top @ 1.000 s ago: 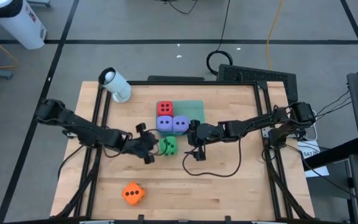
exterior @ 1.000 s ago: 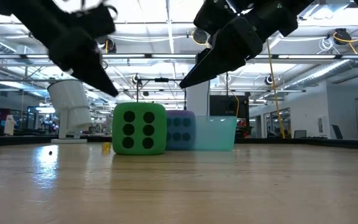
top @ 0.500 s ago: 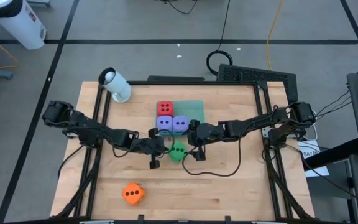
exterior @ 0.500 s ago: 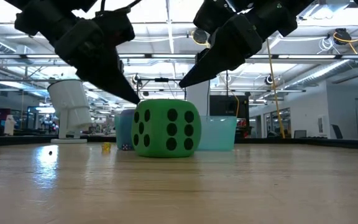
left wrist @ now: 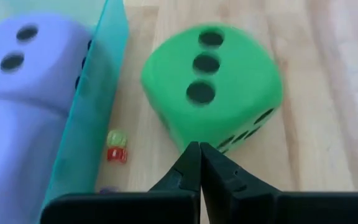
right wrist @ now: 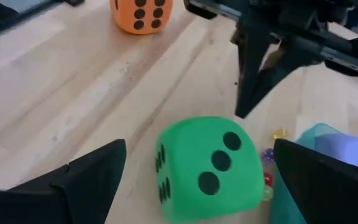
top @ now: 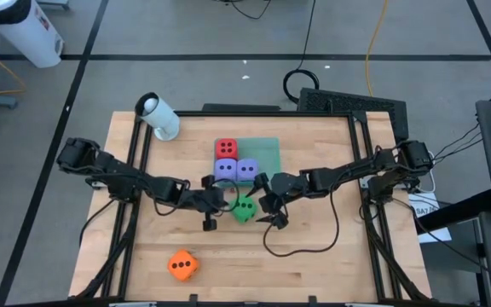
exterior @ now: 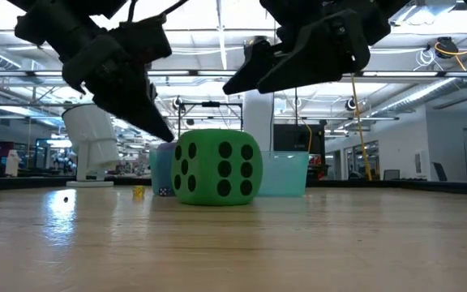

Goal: Pick & Place Dice

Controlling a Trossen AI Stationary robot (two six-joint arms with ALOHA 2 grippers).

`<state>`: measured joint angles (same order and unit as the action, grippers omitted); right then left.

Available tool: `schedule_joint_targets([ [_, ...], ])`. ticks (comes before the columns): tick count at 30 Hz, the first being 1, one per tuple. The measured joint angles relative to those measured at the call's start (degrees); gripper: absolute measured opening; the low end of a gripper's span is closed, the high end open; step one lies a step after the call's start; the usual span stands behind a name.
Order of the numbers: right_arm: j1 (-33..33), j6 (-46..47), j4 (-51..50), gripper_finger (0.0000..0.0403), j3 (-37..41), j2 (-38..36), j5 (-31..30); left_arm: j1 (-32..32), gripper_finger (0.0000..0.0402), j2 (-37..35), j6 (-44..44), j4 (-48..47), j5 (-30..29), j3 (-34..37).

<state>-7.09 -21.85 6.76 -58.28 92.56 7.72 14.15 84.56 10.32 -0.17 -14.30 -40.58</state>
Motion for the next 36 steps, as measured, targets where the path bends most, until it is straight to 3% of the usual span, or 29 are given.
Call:
schedule_joint_targets([
  [6, -0.01, -0.30, 0.16, 0.0400, 0.00, 0.43, -0.07, -2.65, 0.0006, 1.78, 2.42, 0.34, -1.48, 0.01],
  [16, -0.11, -1.92, -1.93, 0.0400, 0.04, 2.00, -1.75, -4.54, 0.0003, 9.68, -1.54, 14.68, 7.90, -0.36],
  [30, -0.18, -4.27, -6.17, 0.0400, -0.05, 1.85, 0.33, -4.77, 0.0003, 16.02, -4.12, 14.13, 9.50, -7.76],
  [36, 0.25, 4.58, -3.91, 0.0400, -0.13, 1.39, -3.60, -5.55, 0.0004, 16.70, -3.57, 13.12, 8.79, -8.26],
])
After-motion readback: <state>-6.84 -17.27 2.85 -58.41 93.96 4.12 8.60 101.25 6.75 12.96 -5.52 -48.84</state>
